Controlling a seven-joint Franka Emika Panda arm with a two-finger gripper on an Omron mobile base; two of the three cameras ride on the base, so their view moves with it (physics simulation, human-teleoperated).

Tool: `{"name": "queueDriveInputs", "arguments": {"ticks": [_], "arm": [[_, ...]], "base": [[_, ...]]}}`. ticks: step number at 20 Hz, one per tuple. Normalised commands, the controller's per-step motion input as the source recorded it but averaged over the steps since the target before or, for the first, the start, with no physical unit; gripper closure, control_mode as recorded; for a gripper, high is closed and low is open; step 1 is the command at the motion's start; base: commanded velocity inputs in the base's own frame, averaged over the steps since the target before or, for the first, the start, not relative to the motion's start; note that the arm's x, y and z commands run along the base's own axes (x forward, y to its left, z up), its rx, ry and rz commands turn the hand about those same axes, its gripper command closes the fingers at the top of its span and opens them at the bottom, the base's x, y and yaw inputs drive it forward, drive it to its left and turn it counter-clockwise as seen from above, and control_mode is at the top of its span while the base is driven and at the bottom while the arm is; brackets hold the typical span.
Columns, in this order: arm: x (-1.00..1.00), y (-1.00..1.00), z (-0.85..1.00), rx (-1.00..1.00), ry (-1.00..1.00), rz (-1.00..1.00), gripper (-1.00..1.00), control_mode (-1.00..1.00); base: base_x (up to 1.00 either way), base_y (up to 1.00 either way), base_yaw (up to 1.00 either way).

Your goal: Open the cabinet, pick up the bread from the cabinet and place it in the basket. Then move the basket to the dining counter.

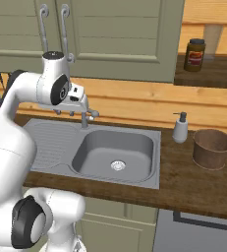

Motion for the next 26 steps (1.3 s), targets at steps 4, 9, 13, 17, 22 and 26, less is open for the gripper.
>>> {"name": "queueDriveInputs", "arguments": {"ticks": [4, 9, 13, 17, 22, 26], "arm": [[-0.40, -0.02, 0.00, 0.02, -0.08, 0.00, -1.00, -1.00], [-0.31, 0.03, 0.37, 0.09, -0.49, -0.06, -1.00, -1.00], [-0.13, 0.01, 0.86, 0.08, -0.48, -0.08, -1.00, -1.00], [-0.05, 0.00, 0.90, 0.07, -0.32, -0.06, -1.00, -1.00], [0.00, 0.00, 0.83, 0.00, -0.17, -0.08, -1.00, -1.00], [0.00, -0.04, 0.59, 0.00, 0.00, -0.18, -1.00, -1.00]], "base": [[0.00, 0.00, 0.00], [0.00, 0.00, 0.00], [0.00, 0.00, 0.00], [0.00, 0.00, 0.00], [0.00, 0.00, 0.00], [0.00, 0.00, 0.00]]}}
